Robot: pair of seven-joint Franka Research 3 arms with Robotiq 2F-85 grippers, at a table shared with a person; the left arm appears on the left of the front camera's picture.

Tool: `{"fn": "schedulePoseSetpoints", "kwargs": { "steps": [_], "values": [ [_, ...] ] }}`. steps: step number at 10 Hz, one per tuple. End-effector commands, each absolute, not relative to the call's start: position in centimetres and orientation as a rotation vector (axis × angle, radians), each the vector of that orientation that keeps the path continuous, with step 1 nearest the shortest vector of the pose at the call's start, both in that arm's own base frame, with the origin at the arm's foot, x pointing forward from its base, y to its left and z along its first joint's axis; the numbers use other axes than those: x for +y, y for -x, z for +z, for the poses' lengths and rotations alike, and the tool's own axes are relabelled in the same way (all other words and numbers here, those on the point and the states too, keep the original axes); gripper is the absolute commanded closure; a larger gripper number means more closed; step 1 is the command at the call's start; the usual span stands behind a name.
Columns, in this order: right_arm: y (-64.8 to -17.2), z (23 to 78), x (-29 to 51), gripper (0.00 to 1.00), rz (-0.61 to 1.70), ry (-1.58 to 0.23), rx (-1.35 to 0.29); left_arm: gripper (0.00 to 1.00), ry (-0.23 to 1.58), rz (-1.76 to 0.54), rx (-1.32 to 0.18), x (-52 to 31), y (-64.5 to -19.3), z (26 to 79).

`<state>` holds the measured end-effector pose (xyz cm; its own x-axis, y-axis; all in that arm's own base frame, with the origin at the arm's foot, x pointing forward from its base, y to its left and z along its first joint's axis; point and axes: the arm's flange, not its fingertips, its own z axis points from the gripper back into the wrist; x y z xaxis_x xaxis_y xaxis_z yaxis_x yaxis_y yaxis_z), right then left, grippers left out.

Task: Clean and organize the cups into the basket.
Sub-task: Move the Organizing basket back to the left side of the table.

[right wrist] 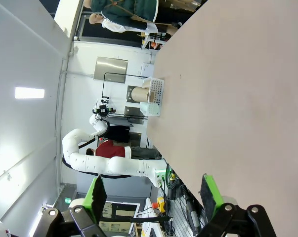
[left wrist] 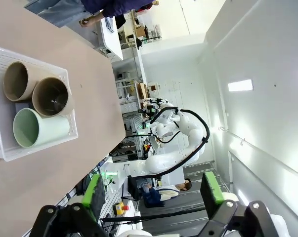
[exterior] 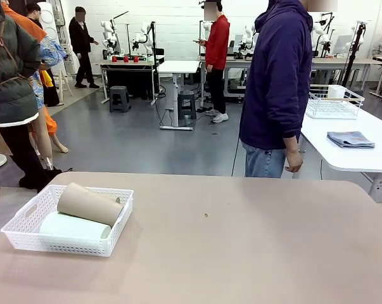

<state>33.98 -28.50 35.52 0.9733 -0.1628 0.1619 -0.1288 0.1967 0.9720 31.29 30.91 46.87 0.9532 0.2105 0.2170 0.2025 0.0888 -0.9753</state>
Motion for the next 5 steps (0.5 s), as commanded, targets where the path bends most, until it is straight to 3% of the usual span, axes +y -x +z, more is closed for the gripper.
{"fn": "schedulePoseSetpoints", "kwargs": {
  "steps": [1,5],
  "values": [
    [-33.90,35.63,-28.22,0.00,-0.026,-1.368,-0.256,0.00,1.494,0.007,-0.342,30.93,-30.94,46.94],
    [-33.90,35.63,-28.22,0.00,-0.026,-1.368,-0.256,0.00,1.494,0.007,-0.342,30.93,-30.94,46.94]
  ]
}}
